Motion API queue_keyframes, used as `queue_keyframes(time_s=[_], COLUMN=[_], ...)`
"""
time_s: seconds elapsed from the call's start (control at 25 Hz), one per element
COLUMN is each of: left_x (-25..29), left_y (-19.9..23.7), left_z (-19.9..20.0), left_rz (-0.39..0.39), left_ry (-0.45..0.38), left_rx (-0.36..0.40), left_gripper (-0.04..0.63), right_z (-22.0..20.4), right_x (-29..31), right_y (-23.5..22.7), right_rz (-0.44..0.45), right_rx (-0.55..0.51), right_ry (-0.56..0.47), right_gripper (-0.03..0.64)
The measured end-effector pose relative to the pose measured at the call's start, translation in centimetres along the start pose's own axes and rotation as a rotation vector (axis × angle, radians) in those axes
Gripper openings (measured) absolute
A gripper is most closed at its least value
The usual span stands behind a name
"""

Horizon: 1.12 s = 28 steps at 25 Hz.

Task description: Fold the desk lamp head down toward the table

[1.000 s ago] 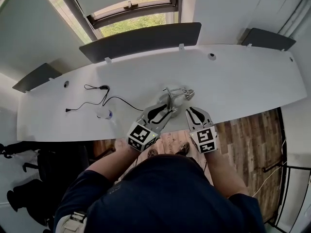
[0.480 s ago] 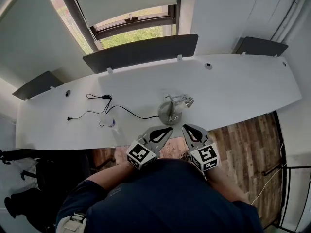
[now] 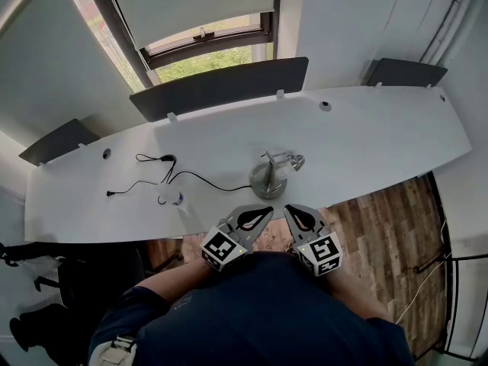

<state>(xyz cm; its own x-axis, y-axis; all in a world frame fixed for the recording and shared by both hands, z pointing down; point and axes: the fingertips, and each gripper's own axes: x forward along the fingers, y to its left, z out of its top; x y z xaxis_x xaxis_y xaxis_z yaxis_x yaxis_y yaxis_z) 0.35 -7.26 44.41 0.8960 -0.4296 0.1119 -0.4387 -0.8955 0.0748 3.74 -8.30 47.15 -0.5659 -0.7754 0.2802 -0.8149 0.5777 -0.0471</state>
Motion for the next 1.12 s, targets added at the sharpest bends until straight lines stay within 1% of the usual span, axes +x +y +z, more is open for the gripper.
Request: queue_keyframes(time_s=[0.28,1.12], left_x=[-0.22,0.28], left_y=[0.12,0.61], left_z=[-0.11,-0.01], left_rz=[-0.01,-0.002], left_ry=[0.0,-0.001], left_rx=[0.002,-0.001], left_gripper=[0.006,0.006], right_z=[-0.16,-0.11], right_x=[0.23,0.4], right_y=[0.56,-0.12], right_rz=[0.006,0.013], right_rx=[0.005,0.008], right_ry=[0.009,0.015], right_gripper=[0.009,0.009])
